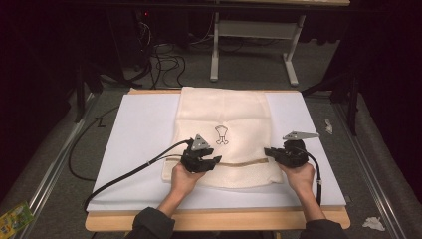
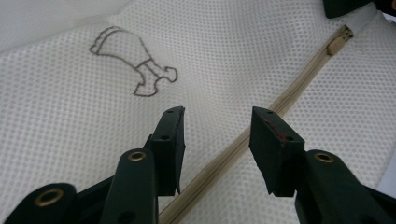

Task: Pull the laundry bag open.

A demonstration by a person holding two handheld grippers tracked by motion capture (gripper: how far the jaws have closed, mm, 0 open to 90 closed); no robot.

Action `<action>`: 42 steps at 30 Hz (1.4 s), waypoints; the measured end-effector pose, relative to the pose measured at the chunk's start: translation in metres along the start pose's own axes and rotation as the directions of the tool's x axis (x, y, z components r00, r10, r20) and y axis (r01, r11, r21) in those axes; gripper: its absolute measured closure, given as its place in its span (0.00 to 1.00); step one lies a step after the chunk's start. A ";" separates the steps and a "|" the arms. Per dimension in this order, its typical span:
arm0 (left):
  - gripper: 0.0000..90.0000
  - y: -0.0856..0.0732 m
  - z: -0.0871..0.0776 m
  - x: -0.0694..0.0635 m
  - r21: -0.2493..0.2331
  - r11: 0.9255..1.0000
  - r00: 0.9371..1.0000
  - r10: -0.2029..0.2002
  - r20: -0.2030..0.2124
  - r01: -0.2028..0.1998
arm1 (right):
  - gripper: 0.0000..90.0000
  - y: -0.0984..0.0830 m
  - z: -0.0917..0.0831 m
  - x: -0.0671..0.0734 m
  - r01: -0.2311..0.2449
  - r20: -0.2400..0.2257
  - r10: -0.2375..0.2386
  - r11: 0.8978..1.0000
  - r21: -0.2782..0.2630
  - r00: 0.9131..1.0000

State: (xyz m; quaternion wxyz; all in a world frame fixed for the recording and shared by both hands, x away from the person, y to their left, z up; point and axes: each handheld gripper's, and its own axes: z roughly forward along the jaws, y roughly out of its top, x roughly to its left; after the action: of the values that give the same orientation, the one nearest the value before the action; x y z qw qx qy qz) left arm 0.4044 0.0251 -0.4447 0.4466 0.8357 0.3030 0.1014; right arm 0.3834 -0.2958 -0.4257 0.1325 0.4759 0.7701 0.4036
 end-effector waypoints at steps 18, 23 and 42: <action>0.70 0.012 0.020 -0.024 0.006 0.999 0.994 0.037 0.103 -0.038 | 0.97 0.006 0.006 0.006 0.002 -0.052 -0.003 1.000 -0.018 0.999; 0.69 0.014 0.024 -0.028 0.007 0.999 0.993 0.032 0.117 -0.033 | 0.98 0.007 0.005 0.009 0.011 -0.056 -0.012 1.000 -0.017 0.998; 0.71 0.032 0.035 -0.043 -0.001 0.998 0.984 0.063 0.168 -0.064 | 0.98 0.011 0.006 0.018 0.030 -0.081 -0.032 0.999 -0.025 0.996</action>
State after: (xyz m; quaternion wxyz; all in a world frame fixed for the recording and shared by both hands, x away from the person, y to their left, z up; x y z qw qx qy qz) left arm 0.3994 -0.0378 -0.4345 0.4655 0.8514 0.2378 0.0441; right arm 0.3845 -0.2748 -0.4177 0.1131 0.4454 0.7773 0.4296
